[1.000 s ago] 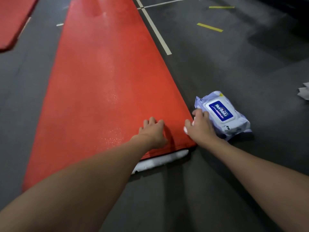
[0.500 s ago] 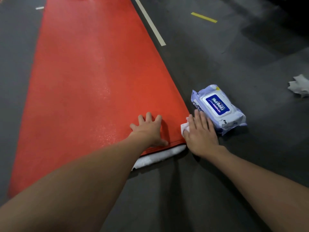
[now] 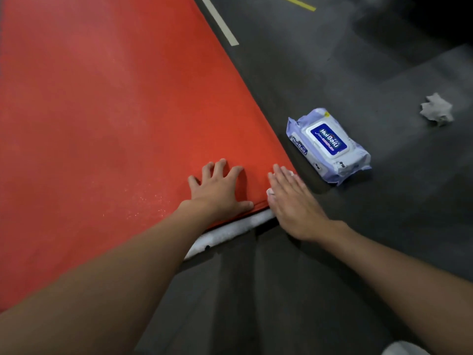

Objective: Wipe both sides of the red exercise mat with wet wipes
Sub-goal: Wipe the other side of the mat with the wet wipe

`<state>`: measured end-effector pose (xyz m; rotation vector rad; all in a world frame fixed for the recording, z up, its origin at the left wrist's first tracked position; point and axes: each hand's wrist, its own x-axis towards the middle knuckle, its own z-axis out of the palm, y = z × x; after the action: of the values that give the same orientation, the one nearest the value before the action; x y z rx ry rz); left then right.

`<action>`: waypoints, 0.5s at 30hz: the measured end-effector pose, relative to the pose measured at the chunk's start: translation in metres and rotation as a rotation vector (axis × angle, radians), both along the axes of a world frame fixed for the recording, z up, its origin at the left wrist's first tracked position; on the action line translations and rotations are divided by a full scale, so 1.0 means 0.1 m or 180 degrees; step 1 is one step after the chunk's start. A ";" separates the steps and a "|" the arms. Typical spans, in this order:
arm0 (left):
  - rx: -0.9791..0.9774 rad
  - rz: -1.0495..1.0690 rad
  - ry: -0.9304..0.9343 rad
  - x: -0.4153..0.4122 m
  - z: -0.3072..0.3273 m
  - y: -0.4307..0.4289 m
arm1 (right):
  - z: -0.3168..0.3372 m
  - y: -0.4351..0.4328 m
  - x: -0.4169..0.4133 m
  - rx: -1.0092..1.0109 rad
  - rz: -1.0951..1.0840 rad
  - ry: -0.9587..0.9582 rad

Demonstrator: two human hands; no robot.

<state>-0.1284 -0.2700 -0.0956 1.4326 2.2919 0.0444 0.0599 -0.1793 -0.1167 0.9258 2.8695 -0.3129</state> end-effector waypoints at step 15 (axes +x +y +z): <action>-0.0039 -0.0208 -0.0147 -0.17 0.01 -0.09 | 0.05 0.23 -0.03 -0.0009 0.0733 0.0066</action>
<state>-0.1456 -0.2791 -0.0947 1.4837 2.2034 0.0430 0.0567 -0.1558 -0.1114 0.5856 2.9542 -0.3046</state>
